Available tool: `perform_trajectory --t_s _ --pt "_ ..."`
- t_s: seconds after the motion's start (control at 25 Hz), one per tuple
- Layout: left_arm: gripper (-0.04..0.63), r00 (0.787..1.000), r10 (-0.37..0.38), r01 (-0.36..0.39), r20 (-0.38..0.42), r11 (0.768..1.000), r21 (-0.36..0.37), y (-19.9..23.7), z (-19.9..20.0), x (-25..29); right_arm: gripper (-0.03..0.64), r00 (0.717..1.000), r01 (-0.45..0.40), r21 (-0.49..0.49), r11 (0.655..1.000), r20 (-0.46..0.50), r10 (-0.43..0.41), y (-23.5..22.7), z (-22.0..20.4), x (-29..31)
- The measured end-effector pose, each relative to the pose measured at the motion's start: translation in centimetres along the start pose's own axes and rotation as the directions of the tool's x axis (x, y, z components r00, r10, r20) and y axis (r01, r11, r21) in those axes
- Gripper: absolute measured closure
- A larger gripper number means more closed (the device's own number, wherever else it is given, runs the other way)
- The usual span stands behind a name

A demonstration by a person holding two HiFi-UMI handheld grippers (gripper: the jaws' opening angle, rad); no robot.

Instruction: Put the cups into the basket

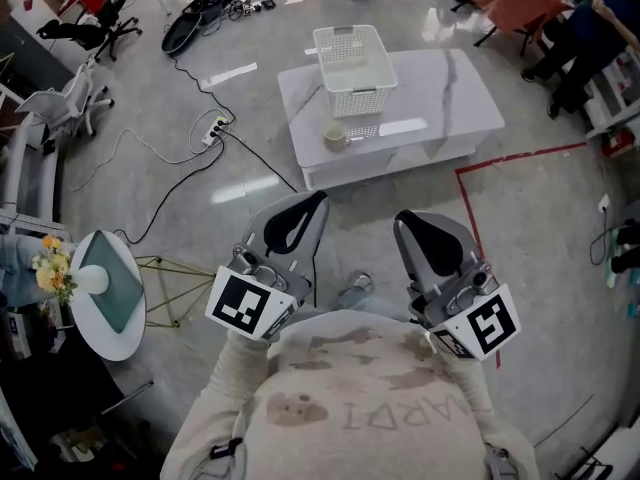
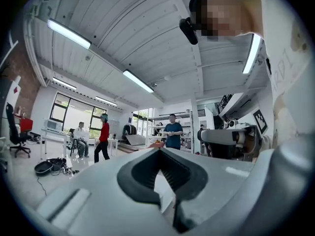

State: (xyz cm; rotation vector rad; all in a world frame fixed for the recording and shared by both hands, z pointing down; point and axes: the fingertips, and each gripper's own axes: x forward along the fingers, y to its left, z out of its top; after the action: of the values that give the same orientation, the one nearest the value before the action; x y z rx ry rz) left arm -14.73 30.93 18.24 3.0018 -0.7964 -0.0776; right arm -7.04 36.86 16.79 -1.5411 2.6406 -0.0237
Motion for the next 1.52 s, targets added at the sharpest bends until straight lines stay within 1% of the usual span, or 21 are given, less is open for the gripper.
perform_trajectory --t_s 0.16,0.32,0.4,0.52,0.68,0.8,0.96,1.12,1.36,1.44,1.52 --pt "0.594 0.999 0.037 -0.038 0.024 0.999 0.028 -1.1 0.2 3.5 0.581 1.000 -0.028 0.018 0.999 -0.004 0.028 -4.0 -0.1 -0.9" --pt "0.594 0.998 0.054 -0.052 -0.036 0.998 0.039 -1.1 -1.2 5.1 0.581 0.999 -0.041 0.037 0.998 -0.001 0.042 -5.9 -0.5 -0.9" --pt "0.594 0.997 0.069 -0.067 -0.045 0.997 0.039 -0.6 -1.5 6.2 0.581 0.999 -0.046 0.044 0.998 0.001 0.046 -7.0 -0.6 -0.8" --pt "0.594 0.996 0.064 -0.061 -0.054 0.997 0.044 0.0 -1.8 7.6 0.581 0.999 -0.032 0.060 0.998 0.005 0.032 -8.6 -0.7 -0.7" --pt "0.594 0.996 0.047 -0.046 -0.073 0.999 0.020 1.4 -2.9 10.1 0.581 1.000 -0.006 0.058 0.998 -0.004 0.006 -11.0 -1.2 0.2" --pt "0.594 0.996 0.027 -0.025 -0.082 0.999 0.028 2.9 -3.8 12.3 0.581 1.000 0.002 0.067 0.998 -0.011 -0.001 -12.9 -1.9 1.6" --pt "0.594 0.997 0.027 -0.024 -0.079 0.999 0.045 5.7 -4.6 16.0 0.581 0.999 -0.018 0.062 0.998 -0.032 0.020 -16.2 -2.3 4.9" --pt "0.594 0.996 0.036 -0.033 -0.088 0.999 0.034 9.3 -5.1 19.2 0.581 0.999 -0.038 0.057 0.998 -0.028 0.039 -19.4 -1.7 9.3" --pt "0.594 0.994 0.043 -0.043 -0.096 0.999 0.000 16.1 -5.6 22.8 0.581 0.997 -0.070 0.052 0.996 -0.023 0.071 -23.1 -1.2 16.8" --pt "0.594 0.993 0.043 -0.044 -0.111 0.999 -0.005 17.8 -6.1 23.9 0.581 0.997 -0.073 0.049 0.996 -0.026 0.075 -24.1 -1.2 18.7" --pt "0.589 0.988 0.044 -0.045 -0.147 0.999 -0.002 19.4 -7.3 24.5 0.581 0.997 -0.072 0.033 0.997 -0.034 0.073 -24.6 -1.3 20.2"
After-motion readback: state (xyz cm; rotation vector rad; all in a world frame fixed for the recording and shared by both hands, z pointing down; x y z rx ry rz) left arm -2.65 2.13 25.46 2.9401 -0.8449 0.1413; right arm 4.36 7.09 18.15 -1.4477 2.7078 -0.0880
